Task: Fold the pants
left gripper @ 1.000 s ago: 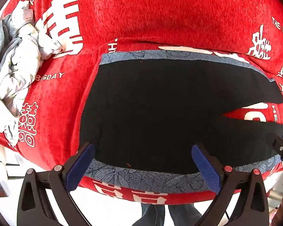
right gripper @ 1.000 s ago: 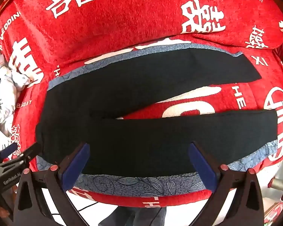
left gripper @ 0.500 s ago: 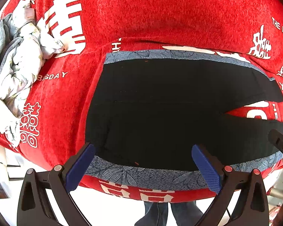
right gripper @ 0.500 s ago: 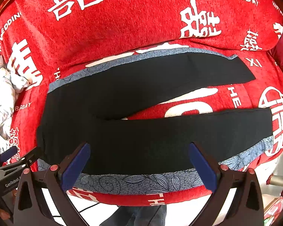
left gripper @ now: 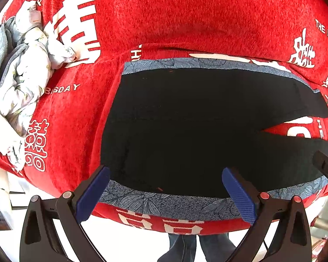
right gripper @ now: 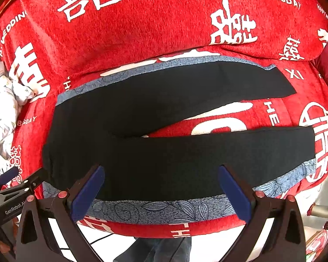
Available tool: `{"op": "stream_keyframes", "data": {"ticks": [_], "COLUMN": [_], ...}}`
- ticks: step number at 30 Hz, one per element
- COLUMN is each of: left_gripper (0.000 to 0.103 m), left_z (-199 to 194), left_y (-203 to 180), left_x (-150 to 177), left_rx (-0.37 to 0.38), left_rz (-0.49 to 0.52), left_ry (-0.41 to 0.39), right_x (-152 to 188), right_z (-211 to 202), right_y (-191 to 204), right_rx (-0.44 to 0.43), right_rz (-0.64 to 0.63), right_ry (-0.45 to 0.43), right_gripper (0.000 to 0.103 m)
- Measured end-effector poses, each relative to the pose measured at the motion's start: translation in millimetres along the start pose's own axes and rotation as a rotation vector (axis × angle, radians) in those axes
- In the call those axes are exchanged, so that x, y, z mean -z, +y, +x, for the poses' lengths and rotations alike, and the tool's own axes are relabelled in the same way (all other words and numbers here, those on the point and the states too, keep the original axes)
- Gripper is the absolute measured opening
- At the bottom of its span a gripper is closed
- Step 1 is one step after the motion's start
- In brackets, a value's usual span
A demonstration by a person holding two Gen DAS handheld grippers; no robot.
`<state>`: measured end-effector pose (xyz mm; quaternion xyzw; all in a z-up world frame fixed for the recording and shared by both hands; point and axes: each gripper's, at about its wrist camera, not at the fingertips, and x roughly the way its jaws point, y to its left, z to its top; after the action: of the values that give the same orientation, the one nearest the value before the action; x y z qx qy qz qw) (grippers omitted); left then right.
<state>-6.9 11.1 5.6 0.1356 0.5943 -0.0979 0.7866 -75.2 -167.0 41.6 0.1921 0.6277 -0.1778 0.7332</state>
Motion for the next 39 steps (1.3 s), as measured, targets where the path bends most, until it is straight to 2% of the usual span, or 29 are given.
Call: {"op": "stream_keyframes", "data": {"ticks": [39], "left_gripper": [0.103], "left_z": [10.2], "left_y": [-3.8], "left_x": [10.5], "left_rx": [-0.019], "left_rz": [0.018], "left_ry": [0.027], "right_x": [10.2], "right_z": [9.8], "right_y": [-3.6], "right_rx": [-0.003], "right_rz": [0.018], "right_ry": [0.025], "right_gripper": [0.103]}}
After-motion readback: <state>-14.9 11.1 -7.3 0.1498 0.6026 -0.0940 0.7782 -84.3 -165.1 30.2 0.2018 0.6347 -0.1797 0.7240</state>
